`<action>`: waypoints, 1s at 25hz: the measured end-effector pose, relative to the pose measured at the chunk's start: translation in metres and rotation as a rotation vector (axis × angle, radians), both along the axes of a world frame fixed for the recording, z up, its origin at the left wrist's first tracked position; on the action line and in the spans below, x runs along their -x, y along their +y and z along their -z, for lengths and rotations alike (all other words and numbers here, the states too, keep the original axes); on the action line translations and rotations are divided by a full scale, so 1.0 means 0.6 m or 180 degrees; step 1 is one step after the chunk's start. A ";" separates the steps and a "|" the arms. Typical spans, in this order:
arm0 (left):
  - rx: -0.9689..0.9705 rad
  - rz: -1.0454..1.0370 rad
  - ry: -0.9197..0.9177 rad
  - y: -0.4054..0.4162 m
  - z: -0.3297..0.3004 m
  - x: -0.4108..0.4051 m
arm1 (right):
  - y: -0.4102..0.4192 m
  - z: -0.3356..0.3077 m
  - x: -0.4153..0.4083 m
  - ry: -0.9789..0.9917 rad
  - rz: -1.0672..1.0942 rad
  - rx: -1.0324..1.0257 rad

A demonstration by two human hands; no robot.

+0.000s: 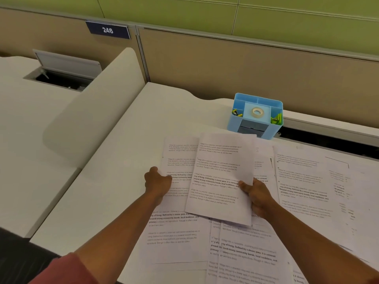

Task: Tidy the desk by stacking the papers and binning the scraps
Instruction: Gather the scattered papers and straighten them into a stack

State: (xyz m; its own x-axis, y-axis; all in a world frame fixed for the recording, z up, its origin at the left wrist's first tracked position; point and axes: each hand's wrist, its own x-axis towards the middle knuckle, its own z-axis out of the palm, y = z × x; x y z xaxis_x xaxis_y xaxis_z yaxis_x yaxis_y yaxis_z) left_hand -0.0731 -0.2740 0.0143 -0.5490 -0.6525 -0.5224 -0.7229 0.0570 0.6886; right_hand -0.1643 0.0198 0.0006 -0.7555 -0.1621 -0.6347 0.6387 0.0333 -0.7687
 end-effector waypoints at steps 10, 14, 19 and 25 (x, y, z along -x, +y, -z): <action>0.0026 -0.0088 -0.0237 -0.001 0.013 0.032 | 0.022 0.018 0.012 -0.0232 -0.0132 0.0163; 0.0453 0.0093 -0.0643 0.016 0.019 0.033 | 0.024 0.024 0.020 -0.0393 -0.0096 0.0277; 0.1065 0.0462 -0.0792 0.041 0.029 0.031 | 0.025 0.022 0.020 -0.0453 -0.0053 0.0381; 0.0862 0.0240 -0.0889 0.037 0.022 0.050 | 0.028 0.027 0.021 -0.0474 -0.0017 0.0386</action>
